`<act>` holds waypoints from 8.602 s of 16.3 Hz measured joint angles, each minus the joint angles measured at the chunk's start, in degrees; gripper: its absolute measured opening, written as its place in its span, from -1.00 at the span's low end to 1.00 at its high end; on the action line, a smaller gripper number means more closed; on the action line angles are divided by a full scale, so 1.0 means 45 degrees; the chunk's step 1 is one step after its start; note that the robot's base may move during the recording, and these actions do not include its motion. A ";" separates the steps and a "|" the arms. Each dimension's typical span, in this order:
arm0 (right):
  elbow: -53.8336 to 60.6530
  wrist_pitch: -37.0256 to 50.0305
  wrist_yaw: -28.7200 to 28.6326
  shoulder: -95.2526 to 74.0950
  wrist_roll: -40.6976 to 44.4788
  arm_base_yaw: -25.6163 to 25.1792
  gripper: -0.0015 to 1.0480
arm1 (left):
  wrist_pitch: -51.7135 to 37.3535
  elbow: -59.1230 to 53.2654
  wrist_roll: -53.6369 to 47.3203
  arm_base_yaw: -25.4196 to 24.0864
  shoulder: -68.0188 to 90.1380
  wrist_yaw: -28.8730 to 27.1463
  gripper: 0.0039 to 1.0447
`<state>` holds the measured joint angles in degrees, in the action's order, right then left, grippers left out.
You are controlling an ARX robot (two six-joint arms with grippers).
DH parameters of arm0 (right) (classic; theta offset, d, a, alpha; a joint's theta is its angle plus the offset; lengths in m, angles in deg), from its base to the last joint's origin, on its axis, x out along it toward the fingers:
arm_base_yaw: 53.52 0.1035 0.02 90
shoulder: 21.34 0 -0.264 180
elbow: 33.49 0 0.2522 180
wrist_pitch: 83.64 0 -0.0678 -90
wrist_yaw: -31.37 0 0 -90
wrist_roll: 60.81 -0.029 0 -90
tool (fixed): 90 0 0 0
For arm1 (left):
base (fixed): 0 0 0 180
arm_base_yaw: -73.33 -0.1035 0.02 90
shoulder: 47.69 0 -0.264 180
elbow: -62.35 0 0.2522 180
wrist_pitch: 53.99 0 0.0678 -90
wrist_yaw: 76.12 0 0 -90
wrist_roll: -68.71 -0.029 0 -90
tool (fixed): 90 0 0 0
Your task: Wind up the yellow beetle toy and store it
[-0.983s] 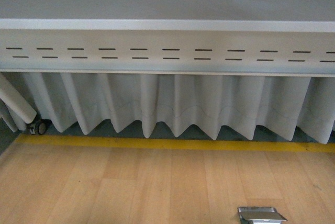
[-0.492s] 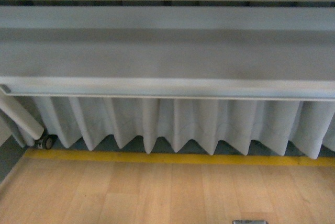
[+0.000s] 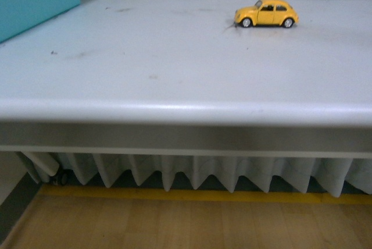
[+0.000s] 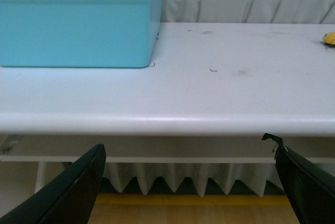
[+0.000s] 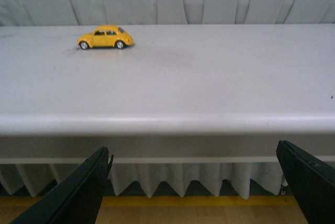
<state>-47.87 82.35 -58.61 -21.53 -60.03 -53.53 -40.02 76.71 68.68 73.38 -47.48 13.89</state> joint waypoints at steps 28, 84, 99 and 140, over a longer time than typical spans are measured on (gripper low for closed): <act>0.0000 -0.0005 0.0005 -0.0005 -0.0049 0.0000 0.87 | 0.0000 0.0005 0.0005 0.0000 0.0005 -0.0010 0.88; -1.4906 -0.4425 -1.1982 -2.6384 1.6558 0.0602 0.87 | 0.0000 0.0005 0.0005 0.0005 0.0000 -0.0010 0.88; -1.6019 -0.5085 -0.9389 -2.8720 1.9331 0.1010 0.70 | 0.0000 0.0005 0.0005 0.0005 0.0000 -0.0010 0.88; -1.3891 -0.6751 -1.0229 -2.8084 2.2008 -0.3818 -0.16 | 0.0000 0.0005 0.0005 0.0005 0.0000 -0.0010 0.88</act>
<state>-110.38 51.97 -104.65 -147.90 39.00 -70.71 -40.02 76.73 68.70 73.40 -47.48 13.85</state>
